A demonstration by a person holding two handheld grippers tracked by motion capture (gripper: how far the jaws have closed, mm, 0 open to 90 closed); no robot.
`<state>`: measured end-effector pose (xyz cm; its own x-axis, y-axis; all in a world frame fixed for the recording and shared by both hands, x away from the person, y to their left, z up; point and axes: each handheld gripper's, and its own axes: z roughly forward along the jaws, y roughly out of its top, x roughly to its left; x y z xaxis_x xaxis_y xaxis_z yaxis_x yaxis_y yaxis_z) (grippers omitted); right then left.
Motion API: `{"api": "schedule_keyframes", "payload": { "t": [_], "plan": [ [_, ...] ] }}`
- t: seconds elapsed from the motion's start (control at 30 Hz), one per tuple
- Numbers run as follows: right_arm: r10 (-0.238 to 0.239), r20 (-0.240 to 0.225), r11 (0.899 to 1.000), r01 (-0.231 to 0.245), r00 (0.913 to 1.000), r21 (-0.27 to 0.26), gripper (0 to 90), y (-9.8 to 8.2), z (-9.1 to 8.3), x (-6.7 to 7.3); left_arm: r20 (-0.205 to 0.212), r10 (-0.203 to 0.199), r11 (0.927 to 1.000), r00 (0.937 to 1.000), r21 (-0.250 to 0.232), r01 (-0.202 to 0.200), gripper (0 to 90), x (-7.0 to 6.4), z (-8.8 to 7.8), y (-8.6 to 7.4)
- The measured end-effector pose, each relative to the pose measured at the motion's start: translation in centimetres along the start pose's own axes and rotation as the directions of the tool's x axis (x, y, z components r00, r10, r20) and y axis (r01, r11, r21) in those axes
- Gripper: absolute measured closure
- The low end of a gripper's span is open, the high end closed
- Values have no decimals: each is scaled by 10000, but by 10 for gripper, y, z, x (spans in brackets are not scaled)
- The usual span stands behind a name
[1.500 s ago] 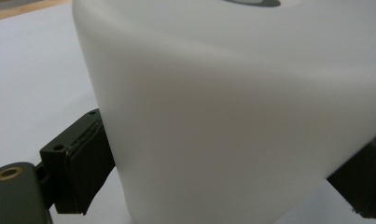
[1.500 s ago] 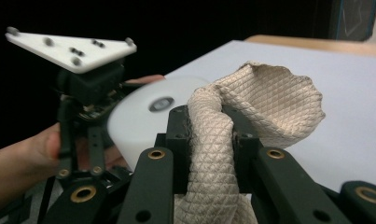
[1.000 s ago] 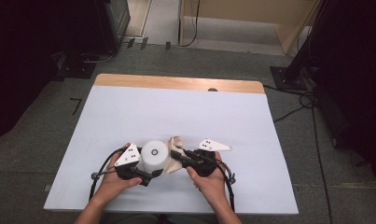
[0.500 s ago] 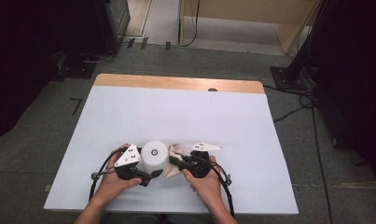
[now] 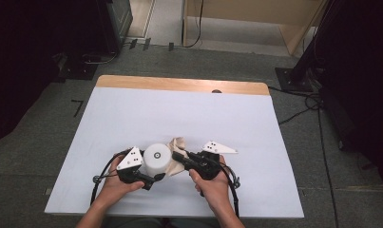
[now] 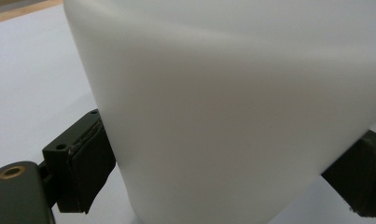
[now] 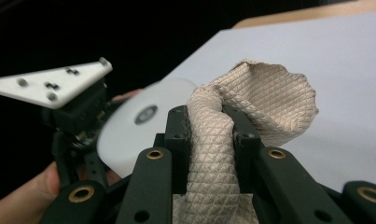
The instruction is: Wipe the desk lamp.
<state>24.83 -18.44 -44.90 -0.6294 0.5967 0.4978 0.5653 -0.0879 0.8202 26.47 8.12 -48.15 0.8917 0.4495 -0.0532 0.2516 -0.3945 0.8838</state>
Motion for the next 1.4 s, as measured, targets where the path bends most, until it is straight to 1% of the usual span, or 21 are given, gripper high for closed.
{"api": "schedule_keyframes", "payload": {
  "t": [0.03,0.1,0.2,0.3,0.37,0.43,0.5,0.57,0.6,0.67,0.7,0.77,0.83,0.87,0.9,0.97,1.03,1.1,1.23,1.3,1.4],
  "plan": [
    [196,84,9997,-198,9998,175,742,-4,3,-3,-3,-4,10000,10000,2,4,70,0,0,0],
    [371,156,9980,-378,9992,503,740,-11,8,-9,-2,-19,10000,10000,13,19,70,0,0,0],
    [653,526,9884,-719,9965,1338,740,-21,17,-17,-2,6,10000,10000,17,-6,70,0,0,0],
    [773,749,9810,-893,9942,1725,740,-27,21,-21,0,3,10000,10000,20,-3,70,0,0,0],
    [793,748,9813,-911,9940,1693,740,-28,21,-22,8,-1,10000,10000,27,1,70,0,0,0],
    [655,588,9875,-732,9961,1399,741,-23,18,-20,13,-12,10000,10000,38,12,70,0,0,0],
    [510,289,9948,-533,9983,862,741,-15,12,-15,14,-17,10000,10000,53,17,70,0,0,0],
    [243,9,9992,-243,9997,318,741,-6,4,-9,14,-51,10000,10000,62,51,70,0,0,0],
    [69,-85,10000,-68,9999,28,741,-1,0,-5,12,-48,10000,10000,65,48,70,0,0,0],
    [-174,-142,9995,170,9997,-273,740,3,-5,-2,12,-36,10000,10000,72,36,69,0,0,0],
    [-189,-117,9994,186,9998,-276,740,3,-5,-1,10,-23,10000,10000,82,23,69,0,0,0],
    [-151,-55,9999,151,9999,-17,739,-1,-1,-4,8,-29,9999,10000,104,29,69,0,0,0],
    [0,-30,9988,2,10000,498,737,-10,7,-10,3,-30,9999,10000,114,30,69,0,0,0],
    [5,107,9970,-13,9999,777,737,-15,11,-13,8,-28,9999,10000,116,28,69,0,0,0],
    [95,310,9940,-129,9995,1088,738,-19,14,-15,-1,-17,9999,10000,130,17,69,0,0,0],
    [394,498,9874,-465,9980,1510,738,-27,20,-23,0,-17,9999,10000,130,17,69,0,0,0],
    [662,519,9841,-738,9965,1617,738,-31,22,-26,5,-12,9999,10000,133,12,69,0,0,0],
    [685,506,9851,-755,9964,1543,738,-30,21,-26,7,-14,9999,10000,140,14,69,0,0,0],
    [751,-111,9944,-741,9971,750,740,-17,11,-20,-21,18,9998,10000,187,-18,69,0,1,0],
    [591,-539,9980,-578,9968,257,741,-9,4,-14,-28,4,9998,10000,205,-3,70,0,1,-1],
    [452,-712,9990,-452,9964,5,742,-5,0,-8,-43,19,9997,10000,229,-18,69,0,1,-1]
  ]
}}
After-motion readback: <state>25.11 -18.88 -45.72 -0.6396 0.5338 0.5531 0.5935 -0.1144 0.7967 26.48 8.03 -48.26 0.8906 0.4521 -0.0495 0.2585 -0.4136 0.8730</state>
